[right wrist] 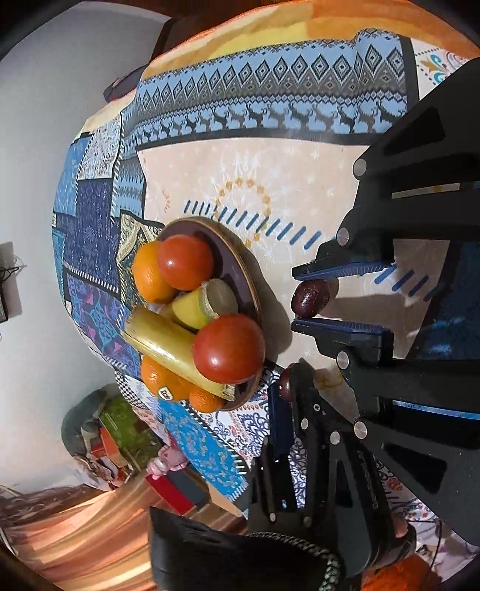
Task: Organize fruits
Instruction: 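Grasp a dark red date with the left gripper and lower it onto the plate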
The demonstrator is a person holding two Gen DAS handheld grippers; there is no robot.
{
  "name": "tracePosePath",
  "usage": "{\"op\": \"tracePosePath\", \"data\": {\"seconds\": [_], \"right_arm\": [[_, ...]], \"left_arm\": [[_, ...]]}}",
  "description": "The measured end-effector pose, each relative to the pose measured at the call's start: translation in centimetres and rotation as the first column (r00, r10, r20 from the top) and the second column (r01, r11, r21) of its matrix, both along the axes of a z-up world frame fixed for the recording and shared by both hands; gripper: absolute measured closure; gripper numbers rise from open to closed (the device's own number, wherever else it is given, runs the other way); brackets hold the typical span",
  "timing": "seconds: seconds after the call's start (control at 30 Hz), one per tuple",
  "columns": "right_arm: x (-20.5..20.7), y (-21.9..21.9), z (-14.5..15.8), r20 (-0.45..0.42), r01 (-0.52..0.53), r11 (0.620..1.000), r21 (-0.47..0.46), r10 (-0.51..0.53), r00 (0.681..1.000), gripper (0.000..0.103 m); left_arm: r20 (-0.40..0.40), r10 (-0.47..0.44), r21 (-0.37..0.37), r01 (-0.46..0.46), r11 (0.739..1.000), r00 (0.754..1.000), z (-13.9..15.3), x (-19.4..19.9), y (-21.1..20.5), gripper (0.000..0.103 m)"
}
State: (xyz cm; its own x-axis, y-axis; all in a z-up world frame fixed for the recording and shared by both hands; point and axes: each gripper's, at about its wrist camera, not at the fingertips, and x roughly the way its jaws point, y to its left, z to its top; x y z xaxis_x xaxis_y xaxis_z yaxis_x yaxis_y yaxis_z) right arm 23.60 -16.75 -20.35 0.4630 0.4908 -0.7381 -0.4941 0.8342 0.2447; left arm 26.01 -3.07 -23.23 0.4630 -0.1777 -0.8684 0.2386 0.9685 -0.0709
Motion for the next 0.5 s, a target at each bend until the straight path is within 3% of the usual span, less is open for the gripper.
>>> {"op": "tracePosePath", "data": {"seconds": [0.5], "right_arm": [[0.7, 0.0, 2.4, 0.064, 0.005, 1.000, 0.021, -0.006, 0.998, 0.084]], "left_arm": [[0.085, 0.051, -0.063, -0.045, 0.997, 0.995, 4.0, -1.1, 2.4, 0.081]]}}
